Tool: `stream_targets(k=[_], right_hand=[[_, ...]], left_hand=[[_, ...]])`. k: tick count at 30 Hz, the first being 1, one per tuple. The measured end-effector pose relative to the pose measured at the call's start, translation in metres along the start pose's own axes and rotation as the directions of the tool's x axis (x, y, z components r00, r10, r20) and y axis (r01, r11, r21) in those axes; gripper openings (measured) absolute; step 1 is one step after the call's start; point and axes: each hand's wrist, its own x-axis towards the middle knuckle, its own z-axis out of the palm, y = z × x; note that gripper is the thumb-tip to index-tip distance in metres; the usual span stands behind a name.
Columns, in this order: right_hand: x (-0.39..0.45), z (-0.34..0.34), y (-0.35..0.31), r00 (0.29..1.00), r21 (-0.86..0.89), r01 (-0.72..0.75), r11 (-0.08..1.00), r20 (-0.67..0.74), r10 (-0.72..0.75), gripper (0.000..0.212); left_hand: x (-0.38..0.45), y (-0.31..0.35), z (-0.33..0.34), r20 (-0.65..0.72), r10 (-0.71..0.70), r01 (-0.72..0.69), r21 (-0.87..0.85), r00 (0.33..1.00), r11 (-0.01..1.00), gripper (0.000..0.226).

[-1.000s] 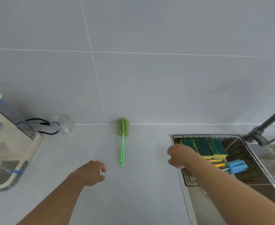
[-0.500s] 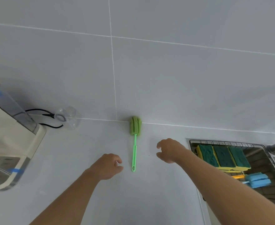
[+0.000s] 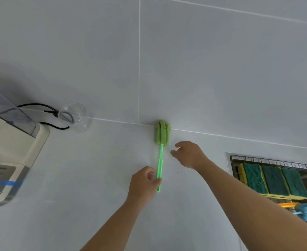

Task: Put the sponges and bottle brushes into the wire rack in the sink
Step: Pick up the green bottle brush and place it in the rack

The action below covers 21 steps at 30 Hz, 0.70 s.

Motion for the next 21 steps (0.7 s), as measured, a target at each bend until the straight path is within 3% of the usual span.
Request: stream_targets(k=[4,7,15,21], right_hand=[[0.018,0.004,-0.017,0.996,0.3,-0.052,0.953,-0.057,0.072,0.062],[0.031,0.011,-0.023,0.992,0.424,-0.097,0.901,-0.03,0.121,0.07],[0.038,0.016,-0.027,0.987,0.533,-0.117,0.838,-0.033,0.158,0.012],[0.018,0.003,-0.026,0.996,0.67,-0.057,0.74,-0.015,0.091,0.011]], left_hand=[[0.004,0.007,0.007,-0.033,0.011,-0.009,0.064,0.999,0.998,0.015],[0.008,0.011,0.008,-0.007,0.052,-0.05,0.176,0.999,0.983,0.011],[0.013,0.015,0.012,0.048,0.076,-0.085,0.221,0.996,0.972,0.008],[-0.002,0.018,0.009,0.012,0.128,-0.128,0.094,0.992,0.987,0.009]])
